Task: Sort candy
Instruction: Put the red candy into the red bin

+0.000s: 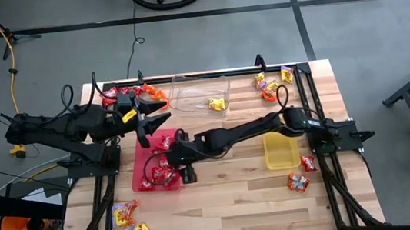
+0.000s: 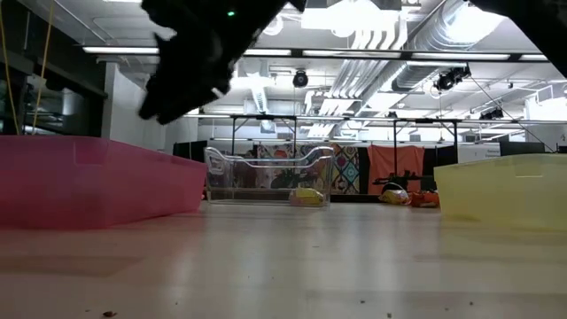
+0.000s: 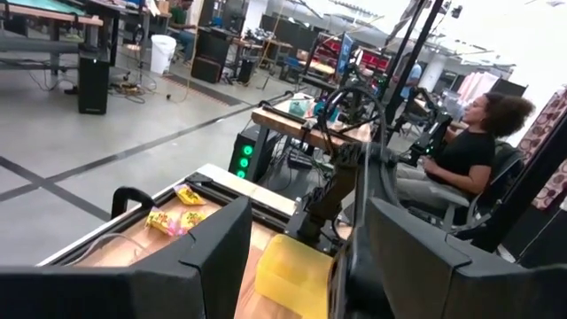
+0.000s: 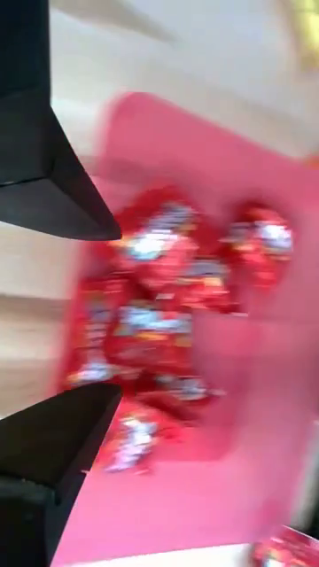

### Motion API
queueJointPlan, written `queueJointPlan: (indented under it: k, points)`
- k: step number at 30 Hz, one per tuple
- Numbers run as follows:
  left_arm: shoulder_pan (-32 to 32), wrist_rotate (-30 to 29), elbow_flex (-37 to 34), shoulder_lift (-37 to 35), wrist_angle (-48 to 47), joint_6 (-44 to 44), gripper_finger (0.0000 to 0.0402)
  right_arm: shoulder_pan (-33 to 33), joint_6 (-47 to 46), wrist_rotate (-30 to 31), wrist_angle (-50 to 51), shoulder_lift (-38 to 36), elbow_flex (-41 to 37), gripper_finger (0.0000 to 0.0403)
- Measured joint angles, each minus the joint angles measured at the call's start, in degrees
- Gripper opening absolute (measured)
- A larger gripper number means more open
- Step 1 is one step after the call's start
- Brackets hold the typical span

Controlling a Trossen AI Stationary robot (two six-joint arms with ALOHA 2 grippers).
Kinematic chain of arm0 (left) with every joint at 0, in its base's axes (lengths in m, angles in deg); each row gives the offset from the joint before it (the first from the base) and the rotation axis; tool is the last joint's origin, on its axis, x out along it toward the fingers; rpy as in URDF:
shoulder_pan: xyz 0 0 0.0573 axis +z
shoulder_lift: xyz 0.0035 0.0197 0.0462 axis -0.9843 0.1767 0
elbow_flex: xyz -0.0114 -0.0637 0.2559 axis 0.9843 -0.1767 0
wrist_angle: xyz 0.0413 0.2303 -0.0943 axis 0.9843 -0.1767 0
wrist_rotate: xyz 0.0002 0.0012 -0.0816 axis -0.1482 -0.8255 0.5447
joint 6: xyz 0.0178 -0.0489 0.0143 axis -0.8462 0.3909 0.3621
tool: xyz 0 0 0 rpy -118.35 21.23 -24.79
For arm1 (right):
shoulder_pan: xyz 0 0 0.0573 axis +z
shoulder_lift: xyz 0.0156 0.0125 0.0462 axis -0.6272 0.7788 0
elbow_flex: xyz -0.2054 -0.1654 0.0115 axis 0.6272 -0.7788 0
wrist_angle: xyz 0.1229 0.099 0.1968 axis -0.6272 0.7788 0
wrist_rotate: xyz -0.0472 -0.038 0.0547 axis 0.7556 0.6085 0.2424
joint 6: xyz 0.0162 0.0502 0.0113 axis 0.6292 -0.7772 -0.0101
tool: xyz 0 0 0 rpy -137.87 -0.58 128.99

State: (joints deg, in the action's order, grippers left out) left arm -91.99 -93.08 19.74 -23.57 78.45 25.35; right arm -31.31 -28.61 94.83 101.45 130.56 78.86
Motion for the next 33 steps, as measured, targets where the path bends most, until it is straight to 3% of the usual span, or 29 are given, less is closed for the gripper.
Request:
queueJointPlan:
  k: [5,8,13,16,19,21,26,29,33]
  points:
    - [0.0,0.0,0.0,0.0,-2.0,1.4,0.0209,-1.02,2.43,0.08,14.09,-3.89,0.31,0.0267]
    - [0.0,0.0,0.0,0.0,-3.32,1.49,0.0209,-1.58,1.42,0.04,19.6,-8.07,-4.92,0.0261]
    - [0.0,0.0,0.0,0.04,-7.08,1.51,0.0209,-0.92,-6.31,0.31,13.53,-21.94,-25.57,0.0252]
    - [0.07,-0.89,0.0,0.73,-11.71,3.46,0.0209,0.42,-17.29,1.8,6.22,-31.7,-39.66,0.0248]
    - [2.15,-5.68,0.0,2.44,-18.99,9.77,0.0209,1.94,-30.38,4.26,-1.56,-40.3,-49.75,0.0248]
    - [6.64,-5.16,-0.02,3.64,-25.85,13.64,0.0209,2.81,-38.8,6.73,-6.34,-44.66,-54.44,0.0248]
    - [28.11,5.77,-0.02,7.14,-43.52,11.8,0.0209,3.33,-50.19,11.99,-10.17,-49.54,-58.58,0.0248]
    - [40.63,9.16,-0.04,10.8,-51.32,11.44,0.0209,2.73,-49.34,11.9,-9.7,-49.67,-58.31,0.0247]
    - [49.61,10.63,-1.16,15.13,-54.3,11.01,0.0209,1.43,-43.17,11.04,-10.18,-49.67,-57.79,0.0247]
